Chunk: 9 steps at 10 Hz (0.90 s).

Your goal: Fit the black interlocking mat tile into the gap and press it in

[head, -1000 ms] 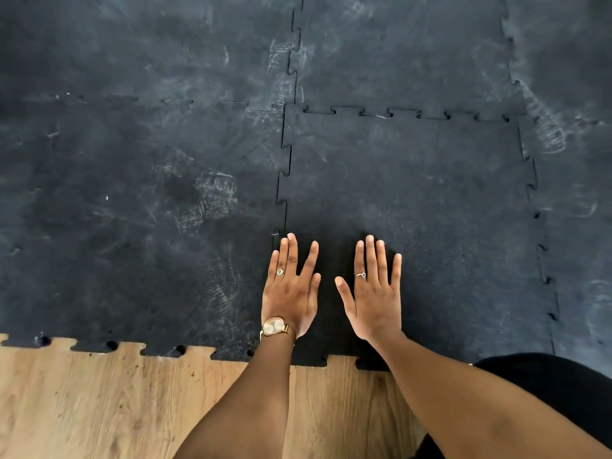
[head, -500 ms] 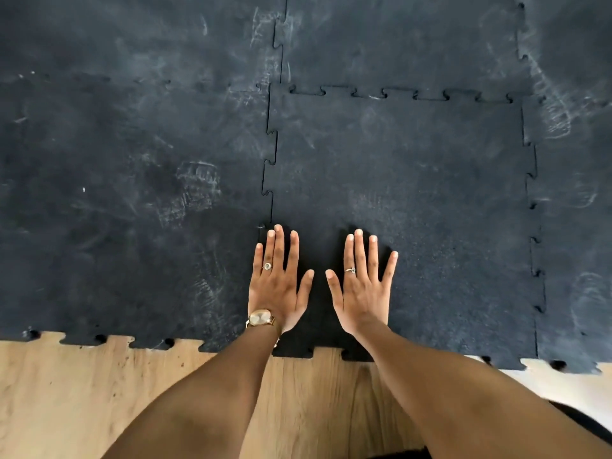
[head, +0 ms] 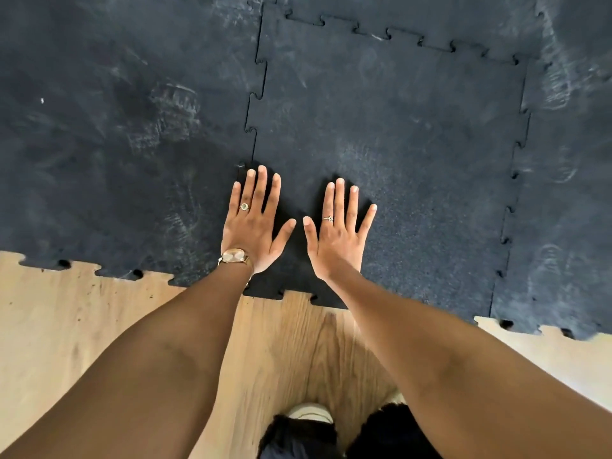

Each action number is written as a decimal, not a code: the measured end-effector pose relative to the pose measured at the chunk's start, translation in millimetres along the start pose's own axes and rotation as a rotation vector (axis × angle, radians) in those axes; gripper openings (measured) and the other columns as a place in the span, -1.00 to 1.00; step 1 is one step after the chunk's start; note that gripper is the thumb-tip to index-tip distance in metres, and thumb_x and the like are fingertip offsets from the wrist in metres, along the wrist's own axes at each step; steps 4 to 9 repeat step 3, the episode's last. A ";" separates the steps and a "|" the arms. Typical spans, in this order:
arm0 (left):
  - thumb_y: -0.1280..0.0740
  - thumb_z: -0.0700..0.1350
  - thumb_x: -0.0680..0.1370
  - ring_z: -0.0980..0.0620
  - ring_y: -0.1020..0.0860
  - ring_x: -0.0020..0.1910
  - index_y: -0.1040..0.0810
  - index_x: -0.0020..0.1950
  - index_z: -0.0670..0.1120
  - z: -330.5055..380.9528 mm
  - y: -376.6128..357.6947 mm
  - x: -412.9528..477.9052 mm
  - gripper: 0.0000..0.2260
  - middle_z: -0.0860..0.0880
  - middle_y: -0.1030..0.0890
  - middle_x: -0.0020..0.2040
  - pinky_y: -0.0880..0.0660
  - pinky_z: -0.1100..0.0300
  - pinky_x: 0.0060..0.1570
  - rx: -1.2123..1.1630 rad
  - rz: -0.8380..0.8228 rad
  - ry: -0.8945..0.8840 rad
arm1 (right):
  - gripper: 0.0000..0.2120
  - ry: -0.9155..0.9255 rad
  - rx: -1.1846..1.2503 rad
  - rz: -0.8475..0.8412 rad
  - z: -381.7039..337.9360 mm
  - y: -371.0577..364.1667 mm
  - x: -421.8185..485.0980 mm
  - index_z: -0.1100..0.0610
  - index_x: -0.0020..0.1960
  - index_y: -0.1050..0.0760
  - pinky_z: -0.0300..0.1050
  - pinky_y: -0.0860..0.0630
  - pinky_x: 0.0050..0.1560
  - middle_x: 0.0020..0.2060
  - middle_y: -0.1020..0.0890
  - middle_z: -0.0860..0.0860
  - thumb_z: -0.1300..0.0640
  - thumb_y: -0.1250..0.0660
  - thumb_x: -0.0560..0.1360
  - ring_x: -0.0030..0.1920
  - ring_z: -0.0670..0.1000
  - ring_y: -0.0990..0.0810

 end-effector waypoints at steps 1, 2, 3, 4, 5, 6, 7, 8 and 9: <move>0.04 0.22 0.61 -0.15 0.07 0.57 0.07 0.58 -0.14 1.3 1.3 -1.5 -0.34 -0.19 0.03 0.59 0.06 -0.13 0.52 -0.017 0.002 -0.008 | -0.37 0.077 0.008 -0.075 4.8 15.2 1.6 0.12 0.56 0.28 0.23 0.25 0.51 0.57 0.21 0.01 -0.17 0.20 0.62 0.56 0.09 0.26; 0.03 0.20 0.62 -0.15 0.08 0.56 0.11 0.58 -0.16 2.4 16.8 -2.2 -0.34 -0.19 0.07 0.59 0.08 -0.09 0.52 -0.012 -0.103 0.039 | -0.41 0.136 -0.011 -0.128 24.9 45.8 -13.7 0.18 0.56 0.25 0.11 0.25 0.53 0.58 0.18 0.06 -0.07 0.16 0.66 0.56 0.09 0.26; 0.00 0.17 0.64 -0.12 0.10 0.57 0.18 0.56 -0.21 13.7 44.4 -19.3 -0.32 -0.17 0.12 0.59 0.10 -0.01 0.53 -0.021 -0.308 0.006 | -0.43 0.144 -0.027 -0.115 46.8 82.1 -55.6 0.24 0.55 0.25 0.07 0.24 0.54 0.58 0.16 0.11 0.06 0.08 0.67 0.56 0.12 0.26; 0.00 0.17 0.64 -0.12 0.10 0.57 0.18 0.56 -0.21 13.7 44.4 -19.3 -0.32 -0.17 0.12 0.59 0.10 -0.01 0.53 -0.021 -0.308 0.006 | -0.43 0.144 -0.027 -0.115 46.8 82.1 -55.6 0.24 0.55 0.25 0.07 0.24 0.54 0.58 0.16 0.11 0.06 0.08 0.67 0.56 0.12 0.26; 0.00 0.17 0.64 -0.12 0.10 0.57 0.18 0.56 -0.21 13.7 44.4 -19.3 -0.32 -0.17 0.12 0.59 0.10 -0.01 0.53 -0.021 -0.308 0.006 | -0.43 0.144 -0.027 -0.115 46.8 82.1 -55.6 0.24 0.55 0.25 0.07 0.24 0.54 0.58 0.16 0.11 0.06 0.08 0.67 0.56 0.12 0.26; 0.00 0.17 0.64 -0.12 0.10 0.57 0.18 0.56 -0.21 13.7 44.4 -19.3 -0.32 -0.17 0.12 0.59 0.10 -0.01 0.53 -0.021 -0.308 0.006 | -0.43 0.144 -0.027 -0.115 46.8 82.1 -55.6 0.24 0.55 0.25 0.07 0.24 0.54 0.58 0.16 0.11 0.06 0.08 0.67 0.56 0.12 0.26; 0.00 0.17 0.64 -0.12 0.10 0.57 0.18 0.56 -0.21 13.7 44.4 -19.3 -0.32 -0.17 0.12 0.59 0.10 -0.01 0.53 -0.021 -0.308 0.006 | -0.43 0.144 -0.027 -0.115 46.8 82.1 -55.6 0.24 0.55 0.25 0.07 0.24 0.54 0.58 0.16 0.11 0.06 0.08 0.67 0.56 0.12 0.26; 0.00 0.17 0.64 -0.12 0.10 0.57 0.18 0.56 -0.21 13.7 44.4 -19.3 -0.32 -0.17 0.12 0.59 0.10 -0.01 0.53 -0.021 -0.308 0.006 | -0.43 0.144 -0.027 -0.115 46.8 82.1 -55.6 0.24 0.55 0.25 0.07 0.24 0.54 0.58 0.16 0.11 0.06 0.08 0.67 0.56 0.12 0.26; 0.00 0.17 0.64 -0.12 0.10 0.57 0.18 0.56 -0.21 13.7 44.4 -19.3 -0.32 -0.17 0.12 0.59 0.10 -0.01 0.53 -0.021 -0.308 0.006 | -0.43 0.144 -0.027 -0.115 46.8 82.1 -55.6 0.24 0.55 0.25 0.07 0.24 0.54 0.58 0.16 0.11 0.06 0.08 0.67 0.56 0.12 0.26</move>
Point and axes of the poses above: each hand's wrist, its own x-axis towards the middle knuckle, its own y-axis out of the back of the hand, z = x × y, the point moved 5 cm from there along x, towards the middle knuckle
